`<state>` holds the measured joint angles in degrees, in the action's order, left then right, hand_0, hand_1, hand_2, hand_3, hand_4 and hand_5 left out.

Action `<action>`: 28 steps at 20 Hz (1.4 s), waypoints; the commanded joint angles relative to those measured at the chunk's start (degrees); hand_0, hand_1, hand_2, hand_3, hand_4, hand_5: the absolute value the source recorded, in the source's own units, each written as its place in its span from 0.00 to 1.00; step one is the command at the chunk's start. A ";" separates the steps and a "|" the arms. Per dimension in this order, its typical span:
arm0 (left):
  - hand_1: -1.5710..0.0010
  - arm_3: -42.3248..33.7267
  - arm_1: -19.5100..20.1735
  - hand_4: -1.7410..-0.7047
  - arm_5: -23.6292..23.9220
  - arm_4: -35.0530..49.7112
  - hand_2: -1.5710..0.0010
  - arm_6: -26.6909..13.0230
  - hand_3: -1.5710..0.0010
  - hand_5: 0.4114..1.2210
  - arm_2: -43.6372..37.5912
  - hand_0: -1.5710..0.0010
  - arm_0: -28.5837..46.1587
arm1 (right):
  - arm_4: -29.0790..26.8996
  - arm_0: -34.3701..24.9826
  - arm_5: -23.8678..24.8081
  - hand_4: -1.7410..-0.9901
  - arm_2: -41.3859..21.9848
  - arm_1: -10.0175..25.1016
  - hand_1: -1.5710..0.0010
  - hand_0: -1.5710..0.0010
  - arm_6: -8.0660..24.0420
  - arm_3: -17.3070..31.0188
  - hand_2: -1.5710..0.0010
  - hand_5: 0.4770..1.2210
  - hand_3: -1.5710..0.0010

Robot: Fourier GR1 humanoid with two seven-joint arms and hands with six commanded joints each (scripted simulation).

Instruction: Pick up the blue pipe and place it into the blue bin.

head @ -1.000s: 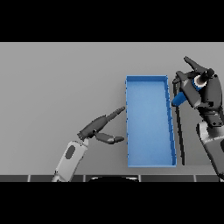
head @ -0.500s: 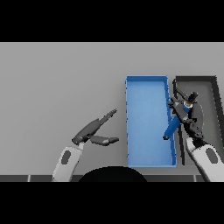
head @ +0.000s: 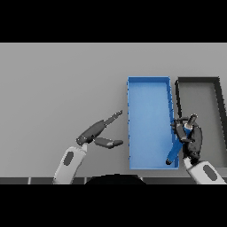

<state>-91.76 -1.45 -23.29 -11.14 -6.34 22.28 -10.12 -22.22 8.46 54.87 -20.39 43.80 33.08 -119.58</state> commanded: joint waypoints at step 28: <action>1.00 -0.75 -0.09 0.83 0.41 -0.39 1.00 0.26 1.00 0.02 0.41 1.00 0.87 | -23.69 -24.15 0.14 0.96 -33.71 23.17 1.00 1.00 1.86 9.08 1.00 0.23 1.00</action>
<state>-92.51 -1.54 -22.88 -11.53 -6.08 22.69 -9.25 -45.91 -15.69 55.01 -54.10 66.97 34.94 -110.50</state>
